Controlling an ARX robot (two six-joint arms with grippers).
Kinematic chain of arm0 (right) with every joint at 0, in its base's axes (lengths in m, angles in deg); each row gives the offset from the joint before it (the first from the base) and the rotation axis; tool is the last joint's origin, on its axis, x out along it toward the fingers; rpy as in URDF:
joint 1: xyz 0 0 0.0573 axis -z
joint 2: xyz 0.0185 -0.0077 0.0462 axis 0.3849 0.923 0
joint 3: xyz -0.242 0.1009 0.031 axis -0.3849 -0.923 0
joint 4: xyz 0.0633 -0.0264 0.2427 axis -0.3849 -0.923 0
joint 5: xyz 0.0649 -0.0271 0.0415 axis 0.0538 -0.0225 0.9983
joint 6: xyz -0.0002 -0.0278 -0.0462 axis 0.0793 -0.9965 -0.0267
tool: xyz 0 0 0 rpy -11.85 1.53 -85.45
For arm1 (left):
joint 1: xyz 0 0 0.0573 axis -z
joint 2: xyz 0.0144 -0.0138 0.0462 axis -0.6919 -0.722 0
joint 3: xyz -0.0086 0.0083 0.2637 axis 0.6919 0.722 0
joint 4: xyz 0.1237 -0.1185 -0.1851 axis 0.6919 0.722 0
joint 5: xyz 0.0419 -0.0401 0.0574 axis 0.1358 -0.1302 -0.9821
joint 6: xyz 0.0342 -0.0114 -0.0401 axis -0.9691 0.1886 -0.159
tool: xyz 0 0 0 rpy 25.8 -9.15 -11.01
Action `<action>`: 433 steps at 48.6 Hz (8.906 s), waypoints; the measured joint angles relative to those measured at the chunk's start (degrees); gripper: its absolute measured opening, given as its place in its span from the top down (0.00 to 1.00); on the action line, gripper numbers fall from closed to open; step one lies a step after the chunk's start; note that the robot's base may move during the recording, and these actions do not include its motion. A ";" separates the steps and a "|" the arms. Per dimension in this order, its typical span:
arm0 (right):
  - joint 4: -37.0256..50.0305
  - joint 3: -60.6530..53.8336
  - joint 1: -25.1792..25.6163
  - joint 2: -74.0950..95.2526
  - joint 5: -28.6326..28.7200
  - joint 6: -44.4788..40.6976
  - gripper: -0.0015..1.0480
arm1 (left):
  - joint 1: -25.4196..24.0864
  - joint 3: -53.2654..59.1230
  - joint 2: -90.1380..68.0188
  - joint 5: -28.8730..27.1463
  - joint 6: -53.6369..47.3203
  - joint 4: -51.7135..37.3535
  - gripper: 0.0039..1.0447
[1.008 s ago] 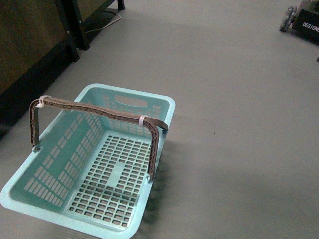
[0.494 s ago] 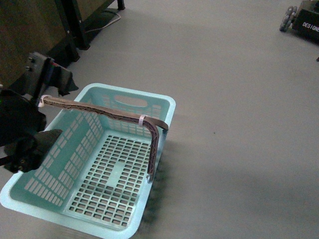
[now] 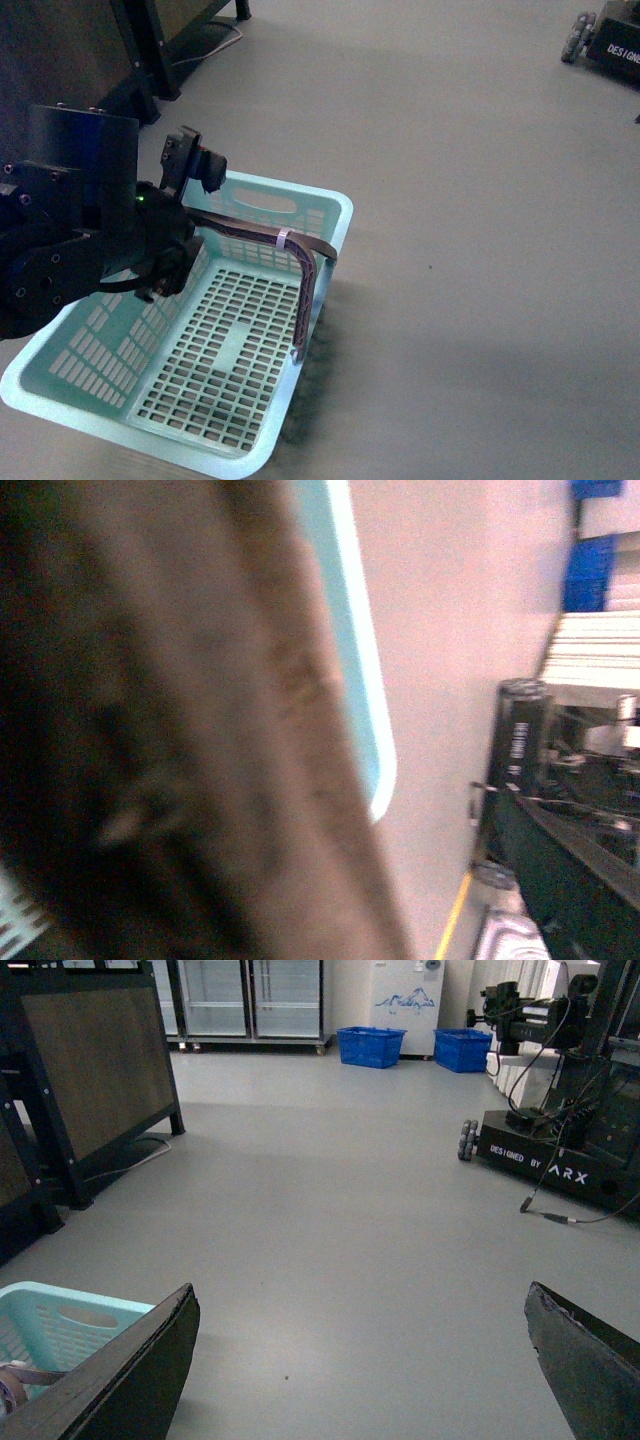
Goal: Pick mango and avocado into basket
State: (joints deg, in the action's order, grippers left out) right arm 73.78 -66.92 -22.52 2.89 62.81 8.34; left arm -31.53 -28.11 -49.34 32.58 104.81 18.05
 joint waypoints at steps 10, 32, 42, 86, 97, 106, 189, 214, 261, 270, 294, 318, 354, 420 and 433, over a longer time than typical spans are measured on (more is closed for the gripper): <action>0.00 0.00 0.00 0.00 0.00 0.00 0.07 | -1.36 2.10 -0.39 5.66 5.05 -20.76 0.54; 0.00 0.00 0.00 0.00 0.02 0.00 0.07 | -5.51 16.41 61.55 -1.11 7.15 20.61 0.92; 0.00 0.00 0.00 0.00 0.00 0.00 0.07 | -6.10 16.46 83.34 0.00 9.33 40.19 0.92; 0.00 0.00 0.00 -0.02 0.00 -0.02 0.07 | -8.39 17.07 91.84 -0.44 1.99 51.67 0.92; 0.00 0.00 0.00 -0.04 0.00 0.00 0.07 | -8.39 17.07 91.86 -0.50 1.90 51.67 0.92; 0.00 0.00 0.00 -0.04 0.00 0.02 0.07 | -8.39 17.07 91.86 -0.50 1.88 51.67 0.92; 0.00 0.00 -0.04 -0.04 -0.15 0.00 0.07 | -8.39 17.16 91.89 -0.39 1.92 51.67 0.92; -0.02 0.00 -0.04 -0.09 -0.15 0.00 0.07 | -8.39 17.16 92.04 -0.66 1.79 51.71 0.92; -0.20 0.00 -0.07 -0.20 0.00 0.02 0.07 | -8.39 17.31 91.91 -0.44 1.86 51.89 0.93; -0.20 0.00 -0.07 -0.22 0.00 0.00 0.07 | -8.39 17.31 91.91 -0.37 1.88 51.89 0.93; -0.17 0.00 -0.04 -0.20 0.00 0.02 0.07 | -8.39 17.38 91.91 -0.28 1.90 51.89 0.93; -0.20 -0.02 -0.07 -0.22 -0.02 0.02 0.07 | -8.39 17.38 91.97 -0.31 1.86 51.89 0.93; -0.20 0.00 -0.07 -0.22 -0.07 0.02 0.07 | -8.39 17.38 91.91 -0.20 1.90 51.87 0.93; -0.09 -0.04 -0.04 -0.15 0.39 0.00 0.07 | -8.92 17.49 91.84 -2.56 0.85 51.89 0.93; -0.09 -0.04 -0.07 -0.17 0.07 0.00 0.07 | -3.48 14.16 83.76 2.60 -45.59 56.96 0.93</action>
State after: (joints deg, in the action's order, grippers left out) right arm 73.69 -66.96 -22.58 2.72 62.87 8.34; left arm -35.01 -13.95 34.42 35.18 59.22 75.00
